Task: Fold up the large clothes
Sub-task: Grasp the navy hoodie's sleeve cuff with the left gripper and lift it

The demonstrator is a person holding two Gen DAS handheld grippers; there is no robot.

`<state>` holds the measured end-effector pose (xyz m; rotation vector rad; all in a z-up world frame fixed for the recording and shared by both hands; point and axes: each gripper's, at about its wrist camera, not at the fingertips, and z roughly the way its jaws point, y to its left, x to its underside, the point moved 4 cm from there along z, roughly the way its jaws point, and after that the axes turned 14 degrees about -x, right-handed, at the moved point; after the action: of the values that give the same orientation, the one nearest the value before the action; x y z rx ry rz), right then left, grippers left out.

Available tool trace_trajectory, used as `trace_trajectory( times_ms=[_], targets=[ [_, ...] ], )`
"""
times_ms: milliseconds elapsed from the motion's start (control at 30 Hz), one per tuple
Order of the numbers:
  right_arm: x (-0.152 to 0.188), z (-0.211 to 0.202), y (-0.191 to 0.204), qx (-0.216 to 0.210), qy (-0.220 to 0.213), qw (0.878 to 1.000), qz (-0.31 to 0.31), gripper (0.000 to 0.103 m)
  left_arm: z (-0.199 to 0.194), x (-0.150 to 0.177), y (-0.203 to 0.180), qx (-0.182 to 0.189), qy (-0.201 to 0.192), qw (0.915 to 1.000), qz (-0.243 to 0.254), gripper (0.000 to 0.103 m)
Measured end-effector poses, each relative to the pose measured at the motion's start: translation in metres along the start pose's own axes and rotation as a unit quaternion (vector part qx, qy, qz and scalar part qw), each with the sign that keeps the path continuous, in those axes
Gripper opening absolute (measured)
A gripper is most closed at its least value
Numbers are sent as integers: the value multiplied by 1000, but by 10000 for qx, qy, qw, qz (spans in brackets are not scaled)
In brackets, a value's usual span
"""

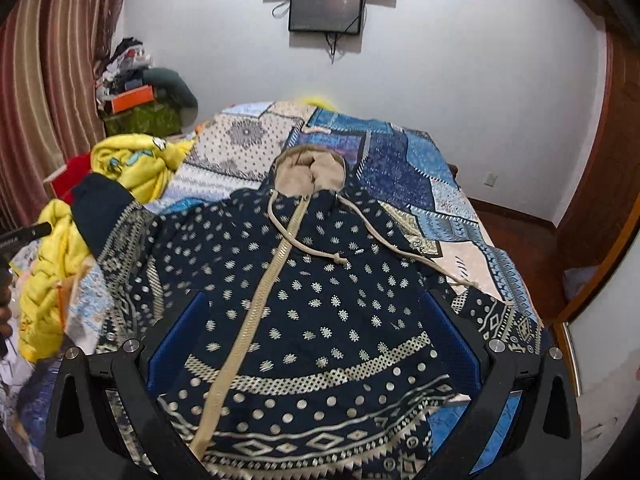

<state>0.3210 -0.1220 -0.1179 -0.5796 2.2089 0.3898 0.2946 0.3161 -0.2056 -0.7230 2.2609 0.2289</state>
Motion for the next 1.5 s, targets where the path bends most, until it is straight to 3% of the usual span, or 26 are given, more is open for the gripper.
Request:
trace_trajectory(
  times_ms=[200, 367, 567, 667, 867, 1033, 1100, 1233, 1500],
  targets=[
    [5, 23, -13, 78, 183, 9998, 47, 103, 48, -18, 8, 374, 286, 9984, -328, 100],
    [9, 32, -21, -6, 290, 9993, 216, 103, 94, -35, 28, 80, 538, 9943, -918, 89],
    [8, 29, -26, 1, 224, 9993, 294, 103, 124, -52, 38, 54, 644, 9906, -1208, 85],
    [6, 27, -26, 26, 210, 9994, 279, 103, 134, -57, 39, 24, 685, 9903, -1206, 79],
    [5, 25, -24, 32, 179, 9995, 240, 103, 153, -58, 46, 140, 1063, 9817, -1572, 51],
    [5, 20, -24, 54, 139, 9996, 225, 103, 151, -62, 62, 237, 1159, 9724, -2011, 17],
    [4, 18, -24, 64, 137, 9996, 225, 103, 143, -66, 65, 326, 1040, 9749, -1944, 10],
    [5, 11, -26, 114, 109, 9996, 231, 103, 115, -82, 59, 302, 681, 9852, -1541, 5],
    [2, -5, -31, 181, 31, 9993, 326, 103, 56, -112, 4, 13, 66, 9994, -331, 4]
  ],
)
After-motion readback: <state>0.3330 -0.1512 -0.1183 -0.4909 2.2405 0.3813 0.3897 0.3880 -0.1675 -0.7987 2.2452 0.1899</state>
